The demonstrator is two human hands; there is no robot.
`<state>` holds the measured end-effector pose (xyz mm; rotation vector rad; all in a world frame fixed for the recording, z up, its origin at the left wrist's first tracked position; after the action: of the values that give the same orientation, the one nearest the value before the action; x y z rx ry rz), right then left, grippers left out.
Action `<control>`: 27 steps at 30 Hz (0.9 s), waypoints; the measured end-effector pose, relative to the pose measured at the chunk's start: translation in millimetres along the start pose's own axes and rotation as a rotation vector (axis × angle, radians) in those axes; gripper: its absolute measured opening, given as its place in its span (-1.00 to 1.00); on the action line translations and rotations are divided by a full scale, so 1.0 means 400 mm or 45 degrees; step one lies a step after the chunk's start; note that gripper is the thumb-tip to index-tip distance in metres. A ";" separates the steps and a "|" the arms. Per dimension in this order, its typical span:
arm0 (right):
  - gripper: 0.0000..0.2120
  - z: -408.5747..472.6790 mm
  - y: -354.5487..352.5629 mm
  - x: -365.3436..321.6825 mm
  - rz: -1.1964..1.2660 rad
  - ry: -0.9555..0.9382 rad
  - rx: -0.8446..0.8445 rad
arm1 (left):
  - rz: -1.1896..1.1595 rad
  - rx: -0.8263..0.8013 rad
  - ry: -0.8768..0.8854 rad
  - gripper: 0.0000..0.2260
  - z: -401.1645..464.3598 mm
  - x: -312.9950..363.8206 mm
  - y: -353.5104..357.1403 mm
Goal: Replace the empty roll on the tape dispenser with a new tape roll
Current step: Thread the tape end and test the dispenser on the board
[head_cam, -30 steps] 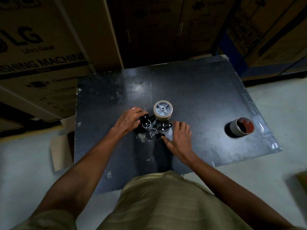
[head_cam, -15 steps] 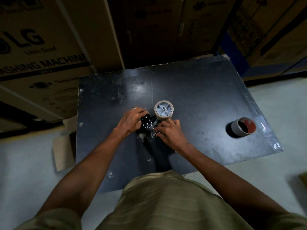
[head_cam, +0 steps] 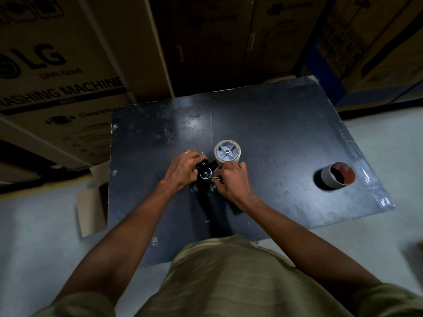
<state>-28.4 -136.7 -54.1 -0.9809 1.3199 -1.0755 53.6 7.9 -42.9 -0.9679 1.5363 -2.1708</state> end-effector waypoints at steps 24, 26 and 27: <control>-0.85 -0.143 0.066 0.080 2.043 1.142 -1.077 | -0.359 0.137 -0.486 -0.25 -0.085 -0.089 0.040; -0.85 -0.142 0.060 0.066 2.220 1.196 -1.044 | -0.342 0.163 -0.549 -0.27 -0.113 -0.104 0.049; -0.86 -0.142 0.061 0.060 2.279 1.212 -1.033 | -0.348 0.164 -0.587 -0.28 -0.128 -0.108 0.056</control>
<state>-85.2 -151.5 -85.3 0.5719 2.5380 0.5969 47.4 61.5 -88.4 -1.5737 1.0872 -1.9875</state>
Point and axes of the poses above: each hand's wrist, its own z-axis towards the middle knuckle, its own y-axis out of the palm, x = y × z, the point moved 5 cm from there along z, towards the middle knuckle, and after that the axes turned 3 degrees about x, right-handed, at the moved point
